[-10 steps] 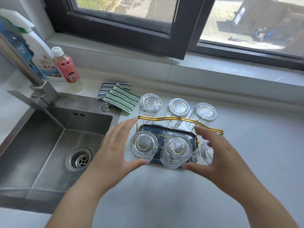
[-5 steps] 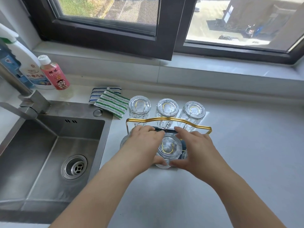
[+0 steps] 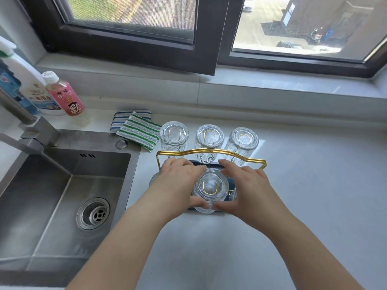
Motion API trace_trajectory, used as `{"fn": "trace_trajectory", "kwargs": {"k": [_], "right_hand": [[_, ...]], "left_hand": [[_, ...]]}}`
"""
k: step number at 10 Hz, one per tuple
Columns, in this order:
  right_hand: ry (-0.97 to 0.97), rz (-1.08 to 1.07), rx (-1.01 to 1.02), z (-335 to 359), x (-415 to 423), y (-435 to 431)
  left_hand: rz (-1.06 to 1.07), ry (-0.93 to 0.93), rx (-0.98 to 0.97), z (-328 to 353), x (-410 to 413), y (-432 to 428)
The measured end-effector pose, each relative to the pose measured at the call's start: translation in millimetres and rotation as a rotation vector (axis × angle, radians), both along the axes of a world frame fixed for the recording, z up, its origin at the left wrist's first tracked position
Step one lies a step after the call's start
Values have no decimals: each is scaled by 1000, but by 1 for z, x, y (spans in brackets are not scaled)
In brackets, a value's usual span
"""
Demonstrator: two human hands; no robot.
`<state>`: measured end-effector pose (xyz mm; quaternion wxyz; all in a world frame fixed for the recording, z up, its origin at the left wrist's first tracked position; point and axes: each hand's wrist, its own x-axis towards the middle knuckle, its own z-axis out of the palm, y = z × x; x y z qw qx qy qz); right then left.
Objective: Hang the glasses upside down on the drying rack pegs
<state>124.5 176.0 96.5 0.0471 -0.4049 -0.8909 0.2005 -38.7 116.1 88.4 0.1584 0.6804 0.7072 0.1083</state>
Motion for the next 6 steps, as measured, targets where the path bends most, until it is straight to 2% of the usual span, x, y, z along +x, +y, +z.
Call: {"fn": "trace_trajectory", "kwargs": {"k": [4,6], "right_hand": [[27,-19,15,-1,1,-4],[35,-48,-51,11,15,-2]], "left_hand": [[25,-8,-13,-2,0,-4],[42,-65,-41,3,-2,-11]]}}
